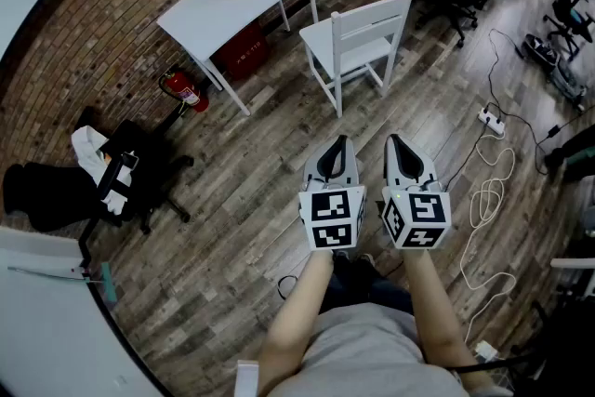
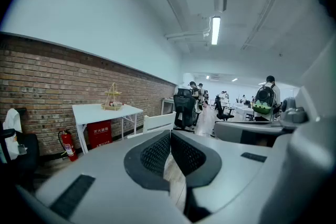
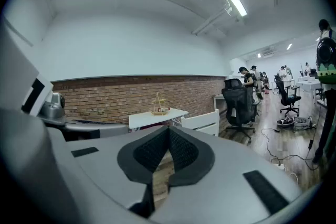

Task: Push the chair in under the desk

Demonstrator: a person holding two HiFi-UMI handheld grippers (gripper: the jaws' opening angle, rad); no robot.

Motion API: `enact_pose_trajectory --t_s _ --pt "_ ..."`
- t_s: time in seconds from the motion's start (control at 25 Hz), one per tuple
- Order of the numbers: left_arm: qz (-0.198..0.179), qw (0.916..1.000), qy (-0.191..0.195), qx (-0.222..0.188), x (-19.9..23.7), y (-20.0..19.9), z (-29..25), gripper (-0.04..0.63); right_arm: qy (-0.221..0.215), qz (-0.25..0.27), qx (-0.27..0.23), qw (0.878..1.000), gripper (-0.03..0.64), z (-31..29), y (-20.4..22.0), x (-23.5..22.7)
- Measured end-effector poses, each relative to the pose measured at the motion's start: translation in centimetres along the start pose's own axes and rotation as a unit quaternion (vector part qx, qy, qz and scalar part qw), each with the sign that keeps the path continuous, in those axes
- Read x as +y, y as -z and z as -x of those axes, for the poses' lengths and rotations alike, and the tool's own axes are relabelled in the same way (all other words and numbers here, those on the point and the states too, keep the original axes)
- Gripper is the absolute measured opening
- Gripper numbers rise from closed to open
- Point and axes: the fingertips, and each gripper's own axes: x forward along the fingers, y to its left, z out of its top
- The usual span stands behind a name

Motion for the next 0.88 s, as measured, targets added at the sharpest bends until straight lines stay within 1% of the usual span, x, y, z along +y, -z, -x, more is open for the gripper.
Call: enact_pose_trajectory --t_s 0.56,0.88 --pt "0.001 1.0 -0.001 0.006 0.0 0.0 -0.5 0.015 -0.005 0.0 -0.004 1.0 0.015 -0.5 -0.4 0.1" --pt "0.001 0.9999 -0.003 0.012 -1.1 0.5 -1.6 0.015 -0.004 -0.013 -0.014 1.0 0.015 -0.4 -0.6 -1.9"
